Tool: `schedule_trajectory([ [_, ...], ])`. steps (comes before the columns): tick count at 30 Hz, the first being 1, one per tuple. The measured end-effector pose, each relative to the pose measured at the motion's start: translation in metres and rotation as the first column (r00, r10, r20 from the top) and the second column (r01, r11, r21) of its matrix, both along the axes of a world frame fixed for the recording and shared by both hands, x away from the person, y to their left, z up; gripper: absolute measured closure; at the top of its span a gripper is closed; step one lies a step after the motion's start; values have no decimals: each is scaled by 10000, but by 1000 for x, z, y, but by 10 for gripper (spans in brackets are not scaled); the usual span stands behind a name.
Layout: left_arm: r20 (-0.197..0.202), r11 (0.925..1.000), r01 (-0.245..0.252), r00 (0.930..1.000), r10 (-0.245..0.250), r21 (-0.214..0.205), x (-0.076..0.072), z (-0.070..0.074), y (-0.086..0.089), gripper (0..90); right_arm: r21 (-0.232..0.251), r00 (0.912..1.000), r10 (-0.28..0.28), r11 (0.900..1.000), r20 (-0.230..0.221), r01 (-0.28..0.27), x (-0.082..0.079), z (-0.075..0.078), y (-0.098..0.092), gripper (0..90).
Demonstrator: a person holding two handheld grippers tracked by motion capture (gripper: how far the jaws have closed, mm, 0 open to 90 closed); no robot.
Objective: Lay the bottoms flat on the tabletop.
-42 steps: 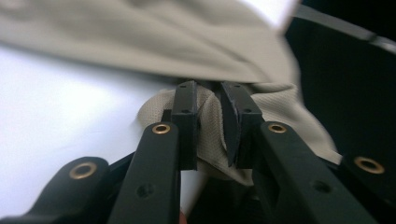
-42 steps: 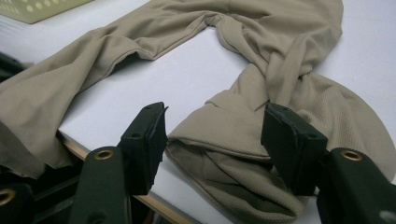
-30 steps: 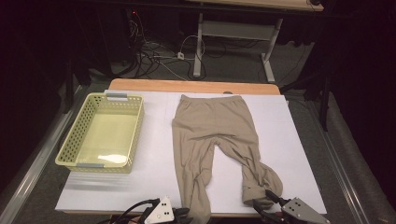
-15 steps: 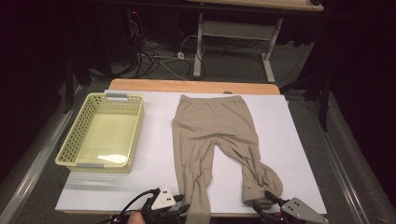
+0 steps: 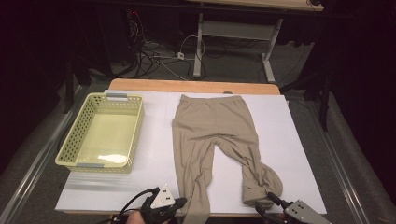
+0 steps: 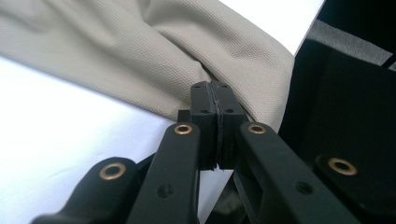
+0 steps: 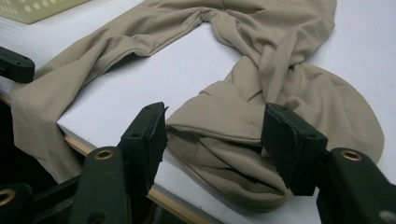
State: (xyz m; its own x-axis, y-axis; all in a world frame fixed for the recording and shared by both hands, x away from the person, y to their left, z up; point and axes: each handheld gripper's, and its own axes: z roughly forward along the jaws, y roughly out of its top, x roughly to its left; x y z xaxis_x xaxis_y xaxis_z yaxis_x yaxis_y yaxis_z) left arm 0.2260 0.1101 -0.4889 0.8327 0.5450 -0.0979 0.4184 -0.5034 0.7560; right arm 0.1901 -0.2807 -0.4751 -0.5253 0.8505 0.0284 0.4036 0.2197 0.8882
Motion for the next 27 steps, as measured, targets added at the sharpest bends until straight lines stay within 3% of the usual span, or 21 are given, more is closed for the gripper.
schedule_trajectory([
  [8, 228, 9958, -813, 9964, 822, -412, -7, 12, 37, 866, 28, 9996, 286, 9996, 88, -286, 9, 4, 13, 415],
  [11, 224, 9906, -1288, 9913, 1300, -470, -8, 14, 55, 866, -32, 9986, 520, 9986, 67, -520, 15, 4, 21, 415],
  [13, 197, 9864, -1619, 9865, 1625, -294, -7, 13, 67, 866, -52, 9979, 642, 9979, 73, -641, 18, 4, 25, 415],
  [16, -61, 9789, -2012, 9796, 2011, -349, -4, 10, 77, 865, -141, 9964, 851, 9963, 12, -851, 22, 3, 30, 415],
  [18, -152, 9787, -2033, 9791, 2029, -289, -3, 8, 77, 861, -131, 9961, 885, 9960, 10, -885, 23, 3, 31, 415],
  [20, -113, 9807, -1928, 9812, 1926, -326, -4, 8, 71, 803, -124, 9961, 883, 9960, 31, -883, 23, 3, 30, 415],
  [25, 259, 9940, -1015, 9944, 1025, -397, -11, 10, 44, 741, -91, 9976, 695, 9975, 63, -694, 20, 3, 24, 415],
  [27, 255, 9974, -587, 9979, 598, -414, -13, 8, 29, 676, -102, 9981, 613, 9981, 49, -612, 17, 3, 22, 415],
])
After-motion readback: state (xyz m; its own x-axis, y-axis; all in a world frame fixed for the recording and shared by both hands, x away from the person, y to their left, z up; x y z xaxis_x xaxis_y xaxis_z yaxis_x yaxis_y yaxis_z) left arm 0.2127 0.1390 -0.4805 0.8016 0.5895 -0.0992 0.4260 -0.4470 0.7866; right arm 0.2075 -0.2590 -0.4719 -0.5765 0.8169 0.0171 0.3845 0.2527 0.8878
